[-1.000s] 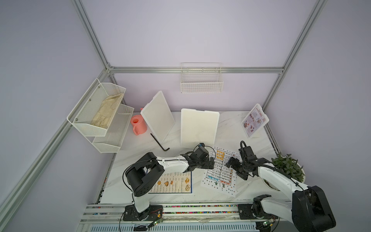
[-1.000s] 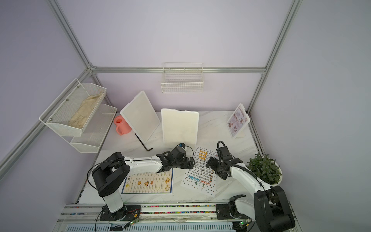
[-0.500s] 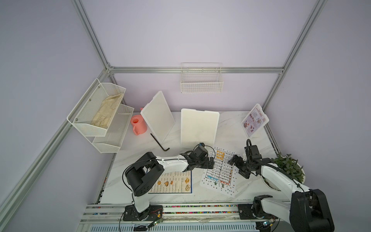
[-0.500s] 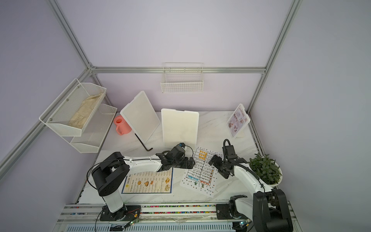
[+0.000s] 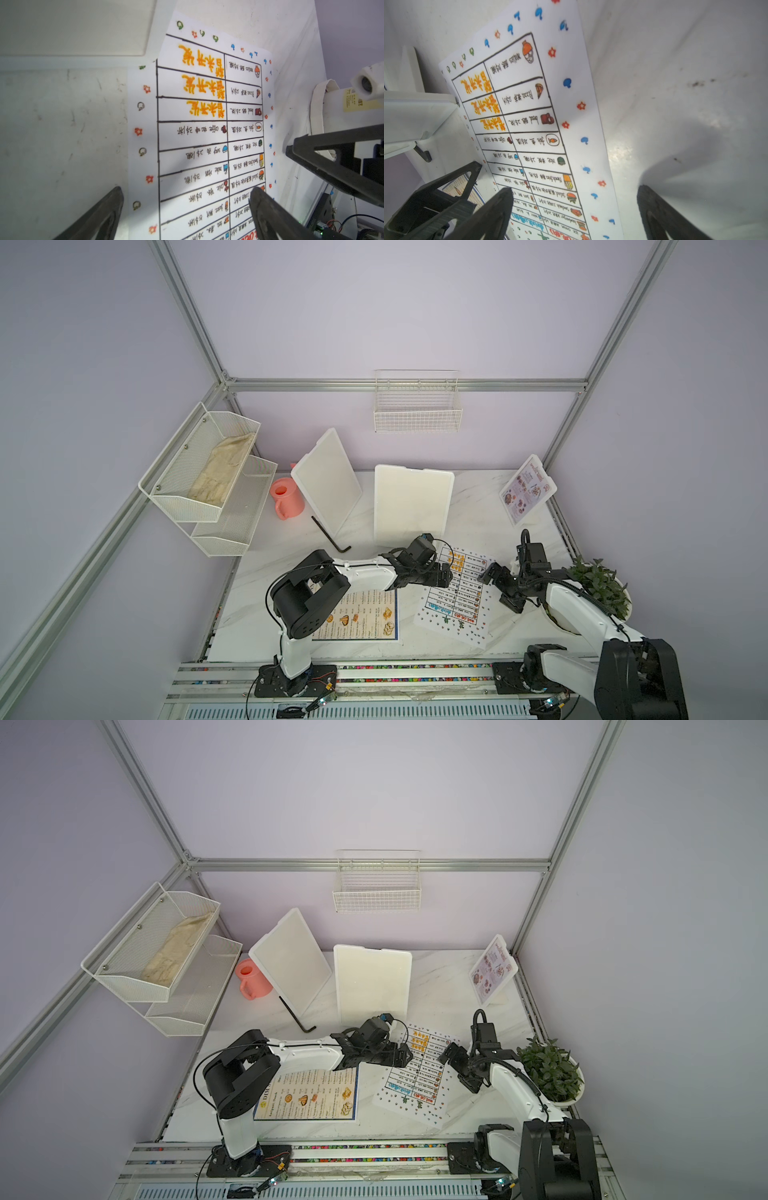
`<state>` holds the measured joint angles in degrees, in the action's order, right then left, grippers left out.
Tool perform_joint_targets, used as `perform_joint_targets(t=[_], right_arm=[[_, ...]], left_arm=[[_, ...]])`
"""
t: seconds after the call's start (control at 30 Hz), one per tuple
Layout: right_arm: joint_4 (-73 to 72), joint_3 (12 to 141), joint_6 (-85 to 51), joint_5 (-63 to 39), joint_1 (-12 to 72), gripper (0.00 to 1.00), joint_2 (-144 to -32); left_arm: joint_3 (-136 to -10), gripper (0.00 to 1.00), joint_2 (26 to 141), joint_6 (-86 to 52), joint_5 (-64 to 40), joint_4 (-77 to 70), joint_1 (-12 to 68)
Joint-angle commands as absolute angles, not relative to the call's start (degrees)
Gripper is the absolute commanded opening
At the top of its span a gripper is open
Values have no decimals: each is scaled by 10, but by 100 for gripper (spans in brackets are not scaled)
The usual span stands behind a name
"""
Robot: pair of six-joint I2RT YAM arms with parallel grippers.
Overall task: Insert the menus into the narrow rack
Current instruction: Pick up the menu from the center of the board.
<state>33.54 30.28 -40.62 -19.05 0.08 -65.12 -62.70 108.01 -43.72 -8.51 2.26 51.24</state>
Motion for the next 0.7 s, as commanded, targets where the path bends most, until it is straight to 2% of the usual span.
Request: perform_joint_targets(t=[0.0, 0.67], right_arm=[[345, 290, -402, -199, -7, 97, -646], [338, 270, -393, -233, -20, 94, -642]], left_arm=[[-646, 95, 1108, -430, -111, 31, 510], [-710, 97, 1178, -425, -140, 16, 511]])
